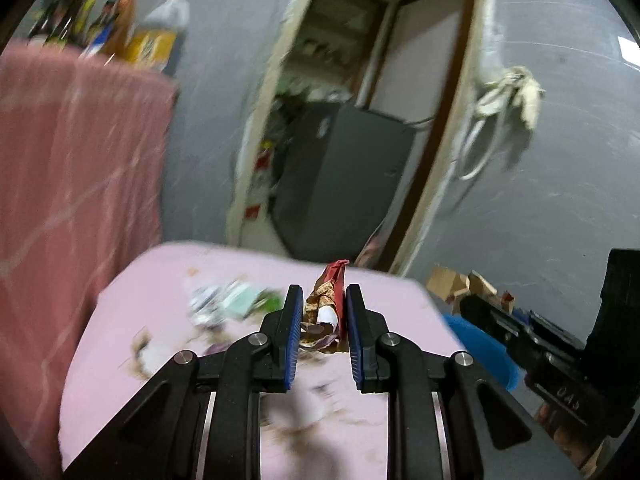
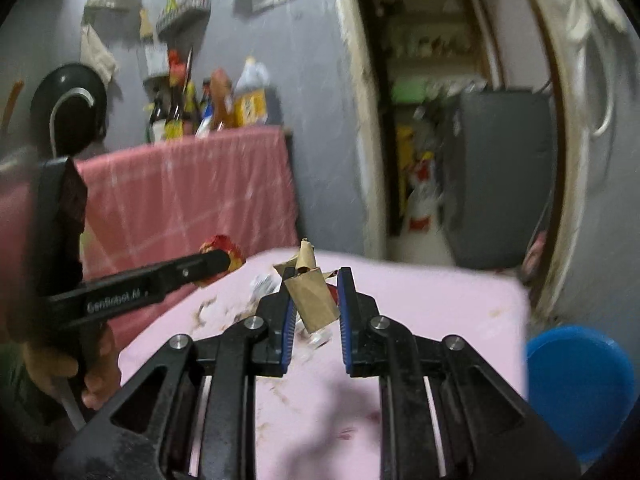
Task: Collect trash
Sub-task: 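Carry both pieces over the blue bucket and open both tools to drop them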
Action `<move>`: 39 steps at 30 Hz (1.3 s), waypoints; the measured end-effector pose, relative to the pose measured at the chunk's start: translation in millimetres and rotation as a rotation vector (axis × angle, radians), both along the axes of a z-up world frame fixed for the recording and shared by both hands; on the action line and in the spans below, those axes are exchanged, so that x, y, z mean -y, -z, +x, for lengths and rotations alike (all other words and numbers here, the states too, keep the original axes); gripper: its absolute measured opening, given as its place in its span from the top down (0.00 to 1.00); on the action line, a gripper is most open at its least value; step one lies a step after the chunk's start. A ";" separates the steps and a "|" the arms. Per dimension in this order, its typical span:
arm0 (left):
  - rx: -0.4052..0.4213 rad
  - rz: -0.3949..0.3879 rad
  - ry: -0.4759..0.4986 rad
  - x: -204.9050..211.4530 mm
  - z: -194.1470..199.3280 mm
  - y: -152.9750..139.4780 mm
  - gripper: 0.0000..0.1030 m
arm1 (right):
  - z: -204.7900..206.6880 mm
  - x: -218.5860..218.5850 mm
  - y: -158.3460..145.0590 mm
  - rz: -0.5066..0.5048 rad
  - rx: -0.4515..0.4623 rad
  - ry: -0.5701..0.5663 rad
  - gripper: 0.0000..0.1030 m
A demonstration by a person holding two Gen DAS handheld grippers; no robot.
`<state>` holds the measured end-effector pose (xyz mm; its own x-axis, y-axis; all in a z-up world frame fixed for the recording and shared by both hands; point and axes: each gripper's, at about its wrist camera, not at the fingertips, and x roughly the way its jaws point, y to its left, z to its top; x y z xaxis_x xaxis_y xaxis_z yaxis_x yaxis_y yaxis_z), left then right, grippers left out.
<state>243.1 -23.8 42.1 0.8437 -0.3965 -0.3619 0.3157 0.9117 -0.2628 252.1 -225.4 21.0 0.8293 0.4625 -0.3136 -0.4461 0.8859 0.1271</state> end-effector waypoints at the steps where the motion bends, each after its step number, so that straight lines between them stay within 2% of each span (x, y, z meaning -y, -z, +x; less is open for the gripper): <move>1: 0.022 0.001 0.012 11.2 0.1 -4.9 0.83 | -5.3 10.2 -8.7 0.008 0.032 0.027 0.81; 8: 0.171 0.000 0.120 85.5 -9.0 -40.7 0.83 | -29.1 69.8 -49.5 0.007 0.176 0.180 0.81; 13: 0.175 0.006 0.216 142.3 -2.1 -50.2 0.83 | -38.2 122.3 -61.3 0.001 0.211 0.290 0.81; 17: 0.106 0.017 0.285 188.4 14.4 -41.1 0.83 | -42.2 161.6 -53.9 0.011 0.188 0.364 0.81; 24: -0.086 0.090 0.371 254.9 53.3 -3.6 0.82 | -30.9 215.2 -10.0 0.041 0.039 0.457 0.81; 27: -0.199 0.130 0.379 281.6 70.1 21.3 0.82 | -20.5 231.5 16.3 0.053 -0.051 0.485 0.81; 33: -0.373 0.181 0.381 315.6 98.7 64.9 0.82 | -4.7 258.3 63.2 0.085 -0.207 0.506 0.79; 39: -0.477 0.203 0.369 332.3 118.7 92.8 0.82 | 6.6 272.2 100.3 0.110 -0.330 0.513 0.77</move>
<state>361.8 -356.1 -50.7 0.3921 -0.5143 -0.7627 0.5099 0.8116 -0.2851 258.7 -497.6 -79.2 0.8221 0.0749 -0.5644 0.1114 0.9510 0.2885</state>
